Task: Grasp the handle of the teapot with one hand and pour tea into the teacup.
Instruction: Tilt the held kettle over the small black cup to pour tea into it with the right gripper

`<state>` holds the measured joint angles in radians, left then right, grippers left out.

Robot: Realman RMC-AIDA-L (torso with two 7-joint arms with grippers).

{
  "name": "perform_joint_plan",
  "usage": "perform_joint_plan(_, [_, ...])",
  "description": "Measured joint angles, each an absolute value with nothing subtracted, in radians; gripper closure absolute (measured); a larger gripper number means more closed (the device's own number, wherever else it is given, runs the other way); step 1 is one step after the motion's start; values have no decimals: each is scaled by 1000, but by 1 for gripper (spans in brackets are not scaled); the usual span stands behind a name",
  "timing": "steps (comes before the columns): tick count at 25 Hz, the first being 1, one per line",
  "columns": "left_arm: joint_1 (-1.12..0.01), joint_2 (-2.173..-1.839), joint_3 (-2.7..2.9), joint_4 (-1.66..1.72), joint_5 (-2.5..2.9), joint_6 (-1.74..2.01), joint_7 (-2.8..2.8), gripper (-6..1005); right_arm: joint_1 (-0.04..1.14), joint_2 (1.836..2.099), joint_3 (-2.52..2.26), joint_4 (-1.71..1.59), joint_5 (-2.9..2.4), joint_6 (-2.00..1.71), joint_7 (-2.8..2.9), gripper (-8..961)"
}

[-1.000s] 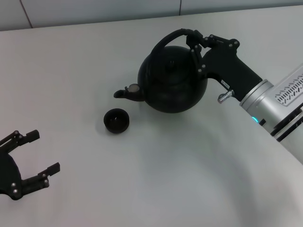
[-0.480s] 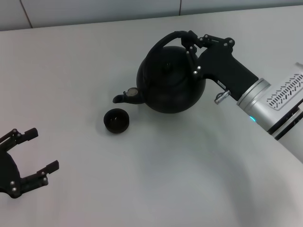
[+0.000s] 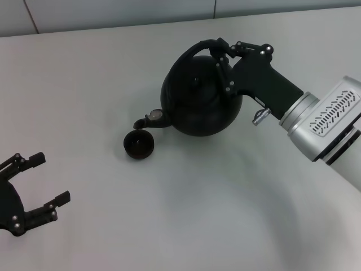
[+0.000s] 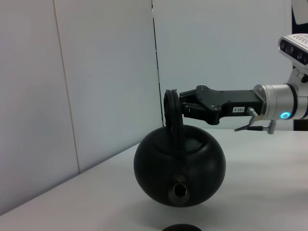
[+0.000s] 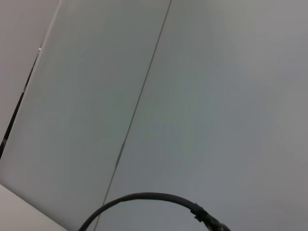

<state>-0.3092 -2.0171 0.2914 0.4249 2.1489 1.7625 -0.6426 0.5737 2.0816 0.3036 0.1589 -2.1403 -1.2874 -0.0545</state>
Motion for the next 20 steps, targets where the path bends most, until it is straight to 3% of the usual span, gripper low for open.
perform_joint_plan(20, [-316, -2019, 291, 424, 2149, 1755, -644, 138, 601, 2082, 304, 139, -2143, -1277, -164, 864])
